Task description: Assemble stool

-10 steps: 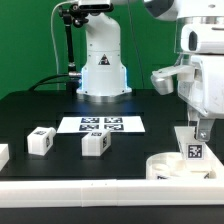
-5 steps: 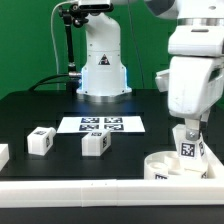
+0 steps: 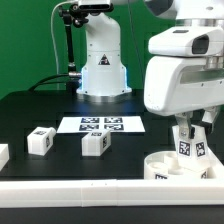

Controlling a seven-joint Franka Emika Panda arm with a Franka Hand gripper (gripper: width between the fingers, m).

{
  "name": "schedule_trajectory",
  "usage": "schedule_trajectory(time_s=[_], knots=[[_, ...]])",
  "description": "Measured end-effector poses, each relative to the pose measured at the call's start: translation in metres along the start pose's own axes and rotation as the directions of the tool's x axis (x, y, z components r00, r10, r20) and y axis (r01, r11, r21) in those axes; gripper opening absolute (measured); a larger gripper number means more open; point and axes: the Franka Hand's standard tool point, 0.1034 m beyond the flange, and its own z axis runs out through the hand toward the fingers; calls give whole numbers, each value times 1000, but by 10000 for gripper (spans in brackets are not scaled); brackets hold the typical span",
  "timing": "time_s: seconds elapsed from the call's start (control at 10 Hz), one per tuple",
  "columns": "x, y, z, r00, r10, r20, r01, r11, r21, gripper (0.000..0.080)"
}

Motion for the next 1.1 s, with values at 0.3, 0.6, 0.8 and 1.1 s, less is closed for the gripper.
schedule_trajectory(time_s=[0.3,0.6,0.8,1.1], knots=[[0,-1,0,975,223,0,-223,975,4,338],[0,-2,1,889,458,1,-458,888,36,338],[1,-4,1,786,618,14,-618,784,57,338],[2,-6,1,600,799,31,-800,598,58,338]])
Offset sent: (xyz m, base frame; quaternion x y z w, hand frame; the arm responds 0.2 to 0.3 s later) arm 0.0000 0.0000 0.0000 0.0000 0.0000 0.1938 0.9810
